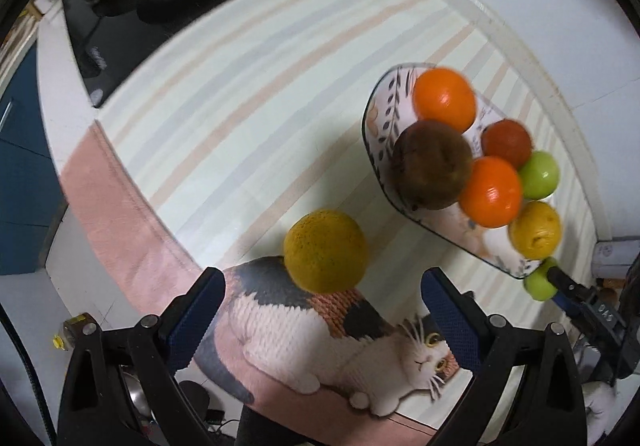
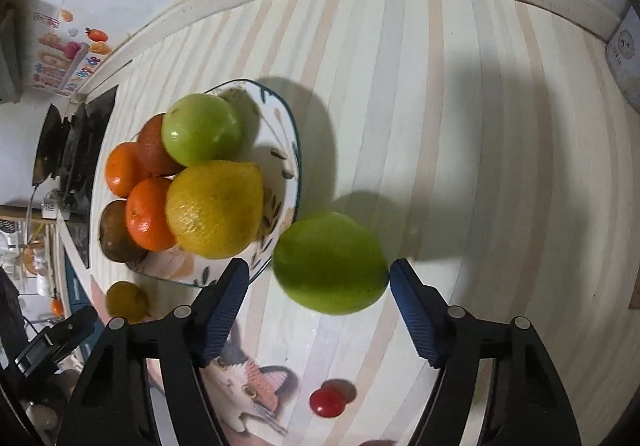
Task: Organize fruits
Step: 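Grasp the green apple with the right gripper while the left gripper grasps the lemon, then carry the green apple and lemon over the plate with both grippers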
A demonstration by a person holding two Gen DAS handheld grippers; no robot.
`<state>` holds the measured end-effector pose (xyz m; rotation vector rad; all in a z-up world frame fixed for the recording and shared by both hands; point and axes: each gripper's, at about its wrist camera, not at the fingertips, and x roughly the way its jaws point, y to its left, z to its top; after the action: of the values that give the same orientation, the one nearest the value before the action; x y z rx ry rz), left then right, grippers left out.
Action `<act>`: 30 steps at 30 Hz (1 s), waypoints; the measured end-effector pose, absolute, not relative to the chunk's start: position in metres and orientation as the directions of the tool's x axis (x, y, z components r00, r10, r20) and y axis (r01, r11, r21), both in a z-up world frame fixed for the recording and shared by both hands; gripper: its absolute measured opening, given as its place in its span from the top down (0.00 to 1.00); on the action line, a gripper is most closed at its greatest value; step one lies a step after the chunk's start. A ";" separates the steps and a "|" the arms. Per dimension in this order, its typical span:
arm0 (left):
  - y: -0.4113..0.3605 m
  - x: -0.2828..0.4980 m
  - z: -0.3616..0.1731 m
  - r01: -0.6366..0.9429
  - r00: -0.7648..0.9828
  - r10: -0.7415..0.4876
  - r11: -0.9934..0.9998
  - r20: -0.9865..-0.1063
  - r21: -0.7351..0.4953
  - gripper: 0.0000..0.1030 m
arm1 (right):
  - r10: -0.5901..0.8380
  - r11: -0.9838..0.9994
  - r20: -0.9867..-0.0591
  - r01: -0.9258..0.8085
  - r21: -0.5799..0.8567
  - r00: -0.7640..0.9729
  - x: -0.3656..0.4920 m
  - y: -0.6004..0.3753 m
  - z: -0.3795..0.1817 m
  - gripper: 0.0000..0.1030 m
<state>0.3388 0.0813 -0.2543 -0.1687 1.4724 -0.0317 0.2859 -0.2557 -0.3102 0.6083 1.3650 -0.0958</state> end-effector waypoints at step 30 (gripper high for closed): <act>0.042 0.317 -0.283 0.109 0.089 -0.085 0.991 -0.992 -0.076 0.47 | 0.225 0.938 -0.966 0.241 0.250 0.127 0.262 -0.193 -0.306 0.36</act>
<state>0.3174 0.0422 -0.2835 0.0188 1.4749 -0.1443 0.2618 -0.1935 -0.3063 0.3877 1.4551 -0.0122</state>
